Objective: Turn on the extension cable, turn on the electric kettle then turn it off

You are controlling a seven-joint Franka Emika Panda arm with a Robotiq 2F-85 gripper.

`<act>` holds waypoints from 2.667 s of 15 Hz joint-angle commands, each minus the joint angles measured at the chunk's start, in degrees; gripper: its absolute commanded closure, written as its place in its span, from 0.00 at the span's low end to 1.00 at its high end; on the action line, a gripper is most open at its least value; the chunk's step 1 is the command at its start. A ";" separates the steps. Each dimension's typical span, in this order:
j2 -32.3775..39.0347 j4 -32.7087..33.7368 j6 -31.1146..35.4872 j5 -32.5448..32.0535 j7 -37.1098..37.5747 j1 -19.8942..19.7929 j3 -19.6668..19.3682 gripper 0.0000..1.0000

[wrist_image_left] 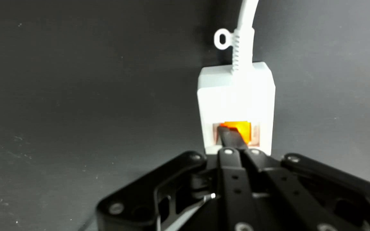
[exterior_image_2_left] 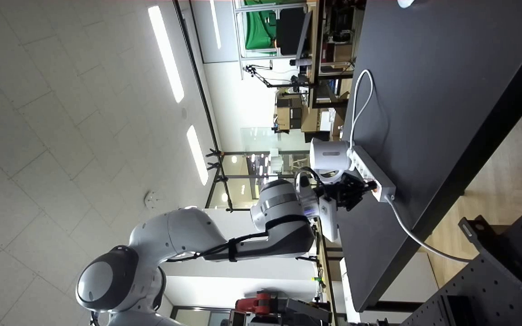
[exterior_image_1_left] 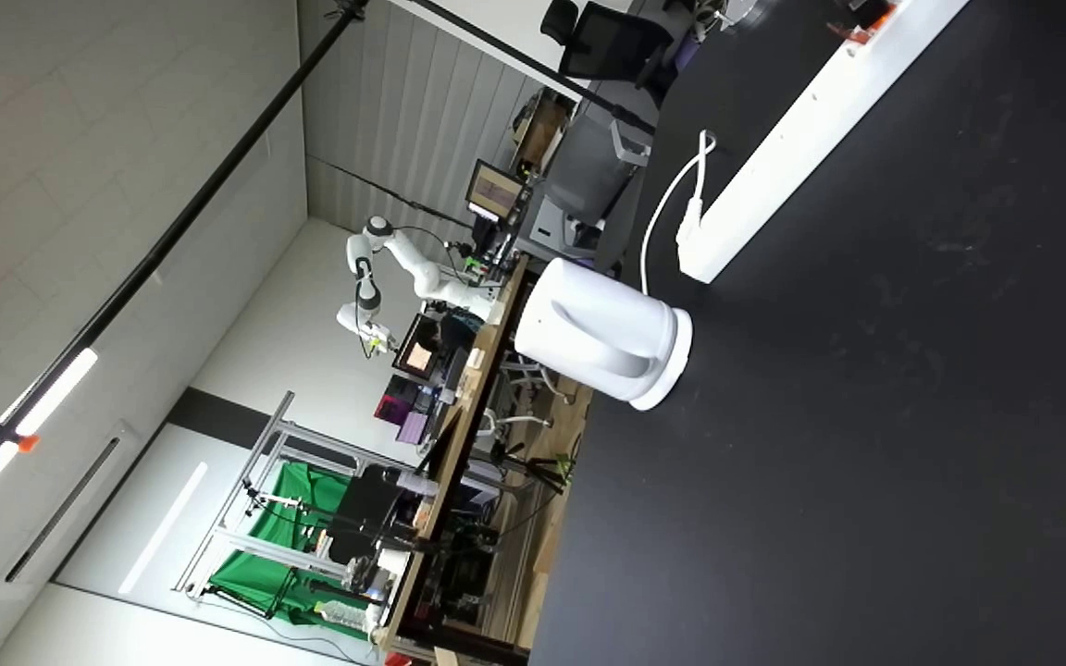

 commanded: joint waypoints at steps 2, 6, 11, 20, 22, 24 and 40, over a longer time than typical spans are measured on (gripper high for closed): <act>-1.54 -2.22 -6.47 10.32 -5.96 1.44 3.86 1.00; -3.86 -3.04 -11.11 20.63 -13.55 0.99 8.08 1.00; -8.10 -3.52 -17.26 32.88 -22.86 0.58 13.33 1.00; -18.04 -2.35 -26.38 47.84 -35.35 1.41 17.54 1.00; -19.45 -1.91 -27.58 47.86 -35.87 1.61 17.73 1.00; -18.06 -2.04 -25.91 46.97 -35.07 1.27 17.56 0.99; -18.29 -1.49 -23.52 48.77 -36.25 0.52 16.77 1.00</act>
